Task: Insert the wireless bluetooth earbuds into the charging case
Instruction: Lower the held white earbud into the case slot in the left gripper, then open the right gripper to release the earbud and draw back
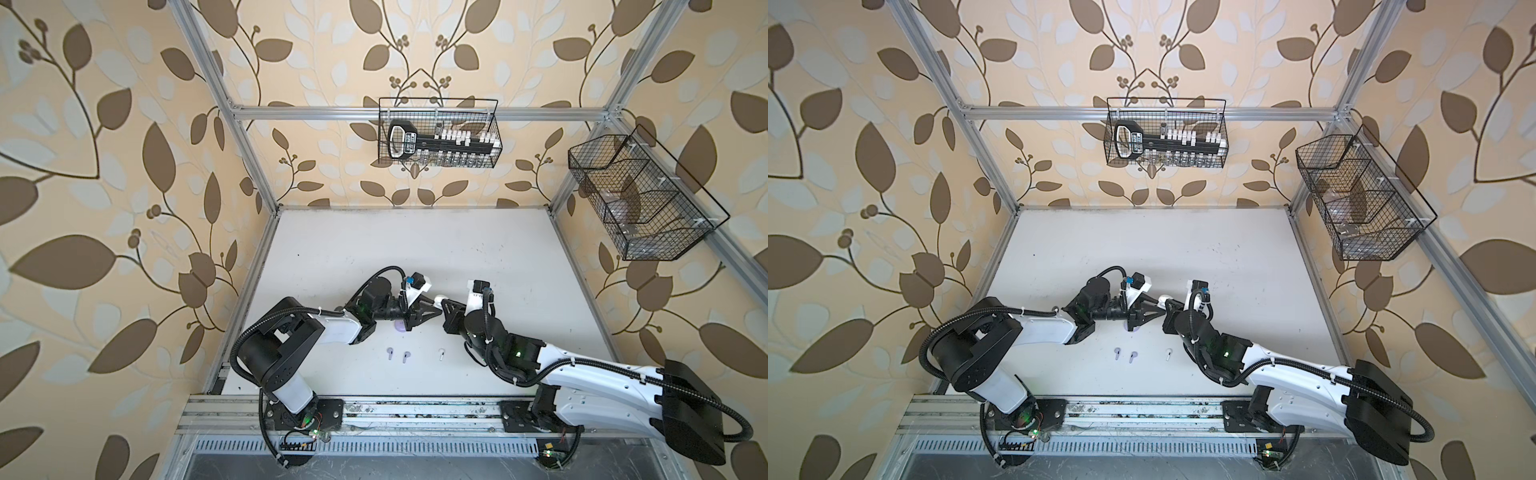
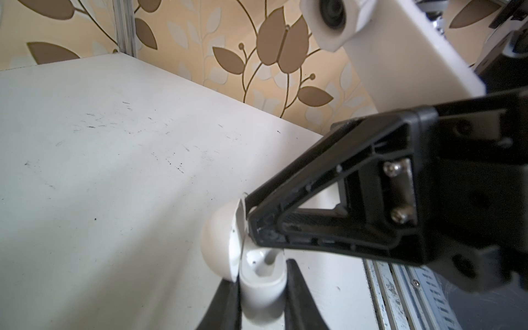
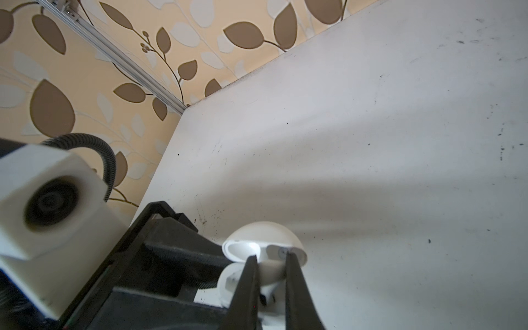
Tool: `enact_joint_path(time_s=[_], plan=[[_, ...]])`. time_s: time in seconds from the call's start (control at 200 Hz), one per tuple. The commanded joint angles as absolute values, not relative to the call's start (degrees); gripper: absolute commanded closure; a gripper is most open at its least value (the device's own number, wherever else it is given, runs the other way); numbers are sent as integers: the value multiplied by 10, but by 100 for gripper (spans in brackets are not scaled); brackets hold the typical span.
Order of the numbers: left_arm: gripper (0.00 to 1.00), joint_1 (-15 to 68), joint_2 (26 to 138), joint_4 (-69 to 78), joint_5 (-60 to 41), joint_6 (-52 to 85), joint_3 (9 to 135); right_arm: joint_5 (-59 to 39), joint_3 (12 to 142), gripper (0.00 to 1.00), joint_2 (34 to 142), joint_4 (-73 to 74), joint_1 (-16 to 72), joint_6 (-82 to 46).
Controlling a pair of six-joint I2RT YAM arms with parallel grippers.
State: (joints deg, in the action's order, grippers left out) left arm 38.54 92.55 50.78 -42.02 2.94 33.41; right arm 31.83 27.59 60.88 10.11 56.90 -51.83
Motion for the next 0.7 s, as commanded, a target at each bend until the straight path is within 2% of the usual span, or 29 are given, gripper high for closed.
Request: enact_joint_path(time_s=[0.0,0.165,0.34,0.505,0.695], plan=[[100,374,915,542,-412,16,347,303,267,87,613,82,577,-527],[100,374,914,542,-412,10,345,297,269,85,613,81,577,-527],[100,374,914,542,-417,12,346,294,269,77,610,78,581,-525],[100,375,916,545,-421,15,345,302,267,75,601,79,582,-522],[100,375,919,545,-425,12,344,302,274,67,583,77,574,-509]])
